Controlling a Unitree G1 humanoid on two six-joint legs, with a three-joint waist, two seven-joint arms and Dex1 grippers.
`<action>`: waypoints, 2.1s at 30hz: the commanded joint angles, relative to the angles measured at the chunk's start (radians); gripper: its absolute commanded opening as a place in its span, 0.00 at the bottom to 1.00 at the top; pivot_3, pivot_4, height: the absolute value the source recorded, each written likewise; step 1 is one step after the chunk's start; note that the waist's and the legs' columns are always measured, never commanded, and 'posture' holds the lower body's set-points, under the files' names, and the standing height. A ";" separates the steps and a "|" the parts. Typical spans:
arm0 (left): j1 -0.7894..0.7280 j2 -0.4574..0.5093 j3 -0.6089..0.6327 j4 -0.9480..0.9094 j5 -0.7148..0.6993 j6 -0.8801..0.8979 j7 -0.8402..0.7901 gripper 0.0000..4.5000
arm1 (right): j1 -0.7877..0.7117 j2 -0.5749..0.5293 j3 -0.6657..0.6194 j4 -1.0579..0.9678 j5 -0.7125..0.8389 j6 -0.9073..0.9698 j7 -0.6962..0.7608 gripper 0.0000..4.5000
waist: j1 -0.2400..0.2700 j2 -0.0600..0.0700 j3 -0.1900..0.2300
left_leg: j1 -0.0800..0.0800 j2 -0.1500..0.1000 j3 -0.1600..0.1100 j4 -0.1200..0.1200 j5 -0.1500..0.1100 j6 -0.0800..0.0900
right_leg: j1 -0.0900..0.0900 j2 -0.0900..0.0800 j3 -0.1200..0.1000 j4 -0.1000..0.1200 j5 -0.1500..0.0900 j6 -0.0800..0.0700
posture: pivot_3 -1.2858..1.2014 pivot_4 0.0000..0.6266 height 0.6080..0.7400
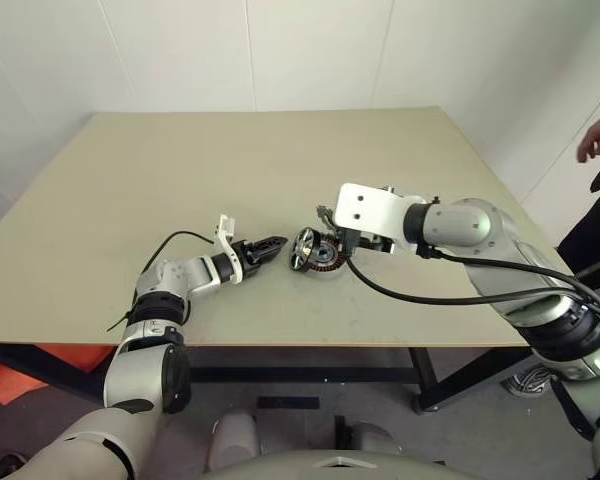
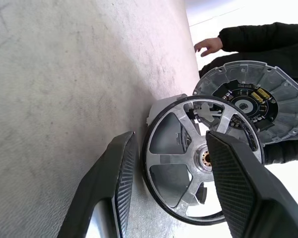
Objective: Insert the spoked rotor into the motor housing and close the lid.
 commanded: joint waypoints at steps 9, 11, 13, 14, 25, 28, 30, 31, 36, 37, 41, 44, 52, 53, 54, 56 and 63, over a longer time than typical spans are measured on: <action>0.015 -0.001 0.012 -0.029 -0.015 -0.021 0.007 0.54 | -0.194 0.221 0.089 0.239 -0.116 -0.129 0.005 0.08 | -0.018 0.000 0.000 | 0.000 0.000 0.000 0.001 0.000 0.000 | 0.000 0.000 0.000 0.001 0.000 0.000 | 0.52 0.00 1.00; 0.018 -0.001 0.014 -0.032 -0.016 -0.021 0.009 0.54 | -0.197 0.258 0.110 0.298 -0.134 -0.160 0.004 0.08 | -0.018 0.000 0.000 | 0.000 0.000 0.000 0.001 0.000 0.000 | 0.000 0.000 0.000 0.001 0.000 -0.001 | 0.52 0.00 1.00; 0.021 0.001 0.016 -0.036 -0.018 -0.020 0.012 0.54 | -0.193 0.286 0.125 0.342 -0.148 -0.182 0.003 0.08 | -0.018 -0.001 0.000 | -0.001 0.000 0.000 0.001 0.000 0.000 | -0.001 0.000 0.000 0.001 0.000 -0.001 | 0.52 0.00 1.00; 0.024 0.002 0.018 -0.040 -0.020 -0.020 0.013 0.54 | -0.189 0.300 0.133 0.357 -0.153 -0.190 0.003 0.08 | -0.018 -0.001 0.000 | -0.001 0.000 0.000 0.001 0.000 0.000 | -0.001 0.000 0.000 0.001 0.000 -0.001 | 0.52 0.00 1.00; 0.050 0.011 0.026 -0.066 -0.033 -0.019 0.034 0.54 | -0.117 0.357 0.140 0.422 -0.167 -0.200 0.026 0.08 | -0.018 -0.001 0.000 | -0.001 0.000 0.000 0.002 0.000 0.000 | 0.000 0.000 0.000 0.001 0.000 -0.001 | 0.52 0.00 1.00; 0.047 0.012 0.026 -0.061 -0.032 -0.023 0.036 0.54 | -0.085 0.355 0.126 0.431 -0.173 -0.190 0.023 0.08 | -0.019 -0.001 0.000 | 0.000 0.001 0.000 0.002 0.000 0.000 | 0.000 0.000 0.000 0.001 0.000 -0.001 | 0.52 0.00 1.00; 0.044 0.013 0.025 -0.058 -0.031 -0.025 0.036 0.54 | -0.069 0.350 0.120 0.435 -0.179 -0.186 0.020 0.08 | -0.019 -0.001 0.000 | 0.000 0.001 0.000 0.002 0.000 0.000 | 0.000 0.000 0.000 0.001 0.000 -0.001 | 0.52 0.00 1.00; 0.043 0.015 0.025 -0.057 -0.031 -0.025 0.035 0.54 | -0.060 0.343 0.117 0.435 -0.184 -0.185 0.020 0.08 | -0.019 -0.001 0.000 | 0.000 0.001 0.000 0.002 0.000 0.000 | 0.000 0.000 0.000 0.001 0.000 -0.001 | 0.52 0.00 1.00; 0.034 0.022 0.019 -0.045 -0.025 -0.027 0.031 0.54 | -0.017 0.299 0.084 0.388 -0.187 -0.160 0.021 0.08 | -0.018 -0.001 0.000 | 0.000 0.001 0.000 0.002 0.000 0.000 | 0.001 0.000 0.000 0.001 0.000 -0.001 | 0.52 0.00 1.00; 0.034 0.023 0.018 -0.044 -0.024 -0.027 0.031 0.54 | -0.014 0.294 0.079 0.380 -0.188 -0.156 0.021 0.08 | -0.018 -0.001 0.000 | 0.001 0.001 0.000 0.002 0.000 0.000 | 0.001 0.000 0.000 0.001 0.000 -0.001 | 0.52 0.00 1.00; 0.027 0.022 0.014 -0.034 -0.021 -0.031 0.030 0.54 | -0.004 0.270 0.055 0.348 -0.188 -0.139 0.023 0.08 | -0.017 -0.001 0.000 | 0.002 0.001 0.000 0.002 0.000 0.000 | 0.003 0.000 0.000 0.001 0.000 -0.001 | 0.52 0.00 1.00; 0.025 0.019 0.010 -0.030 -0.020 -0.032 0.029 0.54 | -0.005 0.262 0.052 0.341 -0.192 -0.135 0.020 0.08 | -0.017 -0.001 0.000 | 0.002 0.001 0.000 0.002 0.000 0.000 | 0.003 0.000 0.000 0.001 0.001 -0.001 | 0.52 0.00 1.00; 0.026 0.015 0.001 -0.028 -0.016 -0.031 0.028 0.54 | 0.000 0.250 0.044 0.325 -0.190 -0.128 0.023 0.08 | -0.017 -0.001 0.000 | 0.002 0.001 0.000 0.002 0.000 0.000 | 0.003 0.000 0.000 0.001 0.001 -0.001 | 0.52 0.00 1.00; 0.026 0.015 0.001 -0.028 -0.016 -0.030 0.028 0.54 | 0.003 0.247 0.043 0.323 -0.190 -0.128 0.023 0.08 | -0.017 -0.001 0.000 | 0.002 0.001 0.000 0.002 0.000 0.000 | 0.003 0.000 0.000 0.001 0.001 -0.001 | 0.52 0.00 1.00; 0.026 0.015 0.001 -0.028 -0.016 -0.030 0.029 0.54 | 0.005 0.243 0.042 0.321 -0.189 -0.128 0.024 0.08 | -0.017 -0.001 0.000 | 0.002 0.001 0.000 0.002 0.000 0.000 | 0.003 0.000 0.000 0.001 0.001 -0.001 | 0.52 0.00 1.00; 0.028 0.014 0.001 -0.030 -0.017 -0.029 0.030 0.54 | 0.011 0.234 0.039 0.316 -0.188 -0.127 0.025 0.08 | -0.017 -0.001 0.000 | 0.002 0.001 0.000 0.002 0.000 0.000 | 0.003 0.000 0.000 0.001 0.001 -0.001 | 0.52 0.00 1.00; 0.036 0.013 -0.005 -0.034 -0.014 -0.026 0.027 0.54 | 0.036 0.186 0.011 0.304 -0.183 -0.126 0.029 0.08 | -0.017 -0.001 0.000 | 0.002 0.001 0.000 0.002 0.000 0.000 | 0.003 0.000 0.000 0.001 0.001 -0.001 | 0.52 0.00 1.00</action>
